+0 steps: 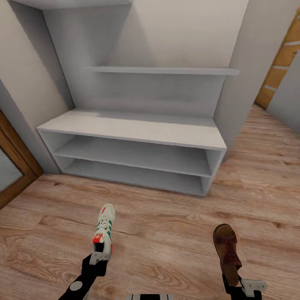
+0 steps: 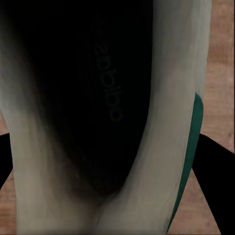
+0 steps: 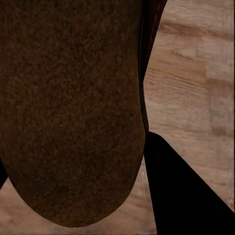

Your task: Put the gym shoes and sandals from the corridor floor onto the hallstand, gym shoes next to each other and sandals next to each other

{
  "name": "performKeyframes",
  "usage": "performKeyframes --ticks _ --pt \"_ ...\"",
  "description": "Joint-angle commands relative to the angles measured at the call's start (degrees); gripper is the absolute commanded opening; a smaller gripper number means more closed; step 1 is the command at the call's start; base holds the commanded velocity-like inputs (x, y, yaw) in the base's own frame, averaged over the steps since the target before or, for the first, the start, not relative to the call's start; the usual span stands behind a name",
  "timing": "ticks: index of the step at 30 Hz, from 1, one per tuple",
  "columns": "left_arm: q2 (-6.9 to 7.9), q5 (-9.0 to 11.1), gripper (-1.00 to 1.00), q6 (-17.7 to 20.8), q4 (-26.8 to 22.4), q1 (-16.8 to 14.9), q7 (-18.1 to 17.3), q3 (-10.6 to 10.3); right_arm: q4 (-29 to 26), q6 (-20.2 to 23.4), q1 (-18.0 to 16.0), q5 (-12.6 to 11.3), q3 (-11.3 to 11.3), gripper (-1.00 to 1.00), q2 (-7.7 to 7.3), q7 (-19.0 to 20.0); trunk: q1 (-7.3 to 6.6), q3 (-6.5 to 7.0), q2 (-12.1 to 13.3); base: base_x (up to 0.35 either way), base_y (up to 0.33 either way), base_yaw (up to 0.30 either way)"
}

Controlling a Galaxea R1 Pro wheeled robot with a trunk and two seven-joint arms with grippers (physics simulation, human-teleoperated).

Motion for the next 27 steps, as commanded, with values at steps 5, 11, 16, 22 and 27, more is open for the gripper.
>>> performKeyframes --ticks 5,11,16,22,27 --pt "-0.01 -0.4 -1.00 -0.2 0.0 0.0 -0.3 0.3 0.1 -0.1 -0.1 0.2 -0.5 -1.00 0.02 0.4 -0.01 0.07 0.0 0.000 -0.275 -0.289" --pt "-0.01 -0.4 -1.00 -0.2 0.0 0.0 -0.3 0.3 0.1 -0.1 -0.1 0.2 -0.7 -1.00 -0.07 0.3 -0.01 0.21 0.0 -0.017 -0.274 -0.296" --pt "-0.01 -0.4 -1.00 -0.2 0.0 0.0 -0.3 0.3 0.1 -0.1 -0.1 0.2 -1.9 -1.00 -0.07 0.4 -0.01 0.32 0.0 -0.176 -0.215 -0.297" --pt "0.05 -0.4 -1.00 5.2 -3.1 -1.0 -0.7 0.3 0.1 0.0 -0.1 0.3 -4.3 -1.00 -0.58 -1.5 -0.01 0.42 0.0 -0.049 -0.040 -0.233" --pt "-0.02 -0.5 -1.00 31.1 -12.3 -12.1 -8.9 -0.1 -0.1 0.0 -0.1 0.3 -9.7 -1.00 -0.60 -3.6 -0.01 0.43 0.0 -0.001 0.000 -0.016"
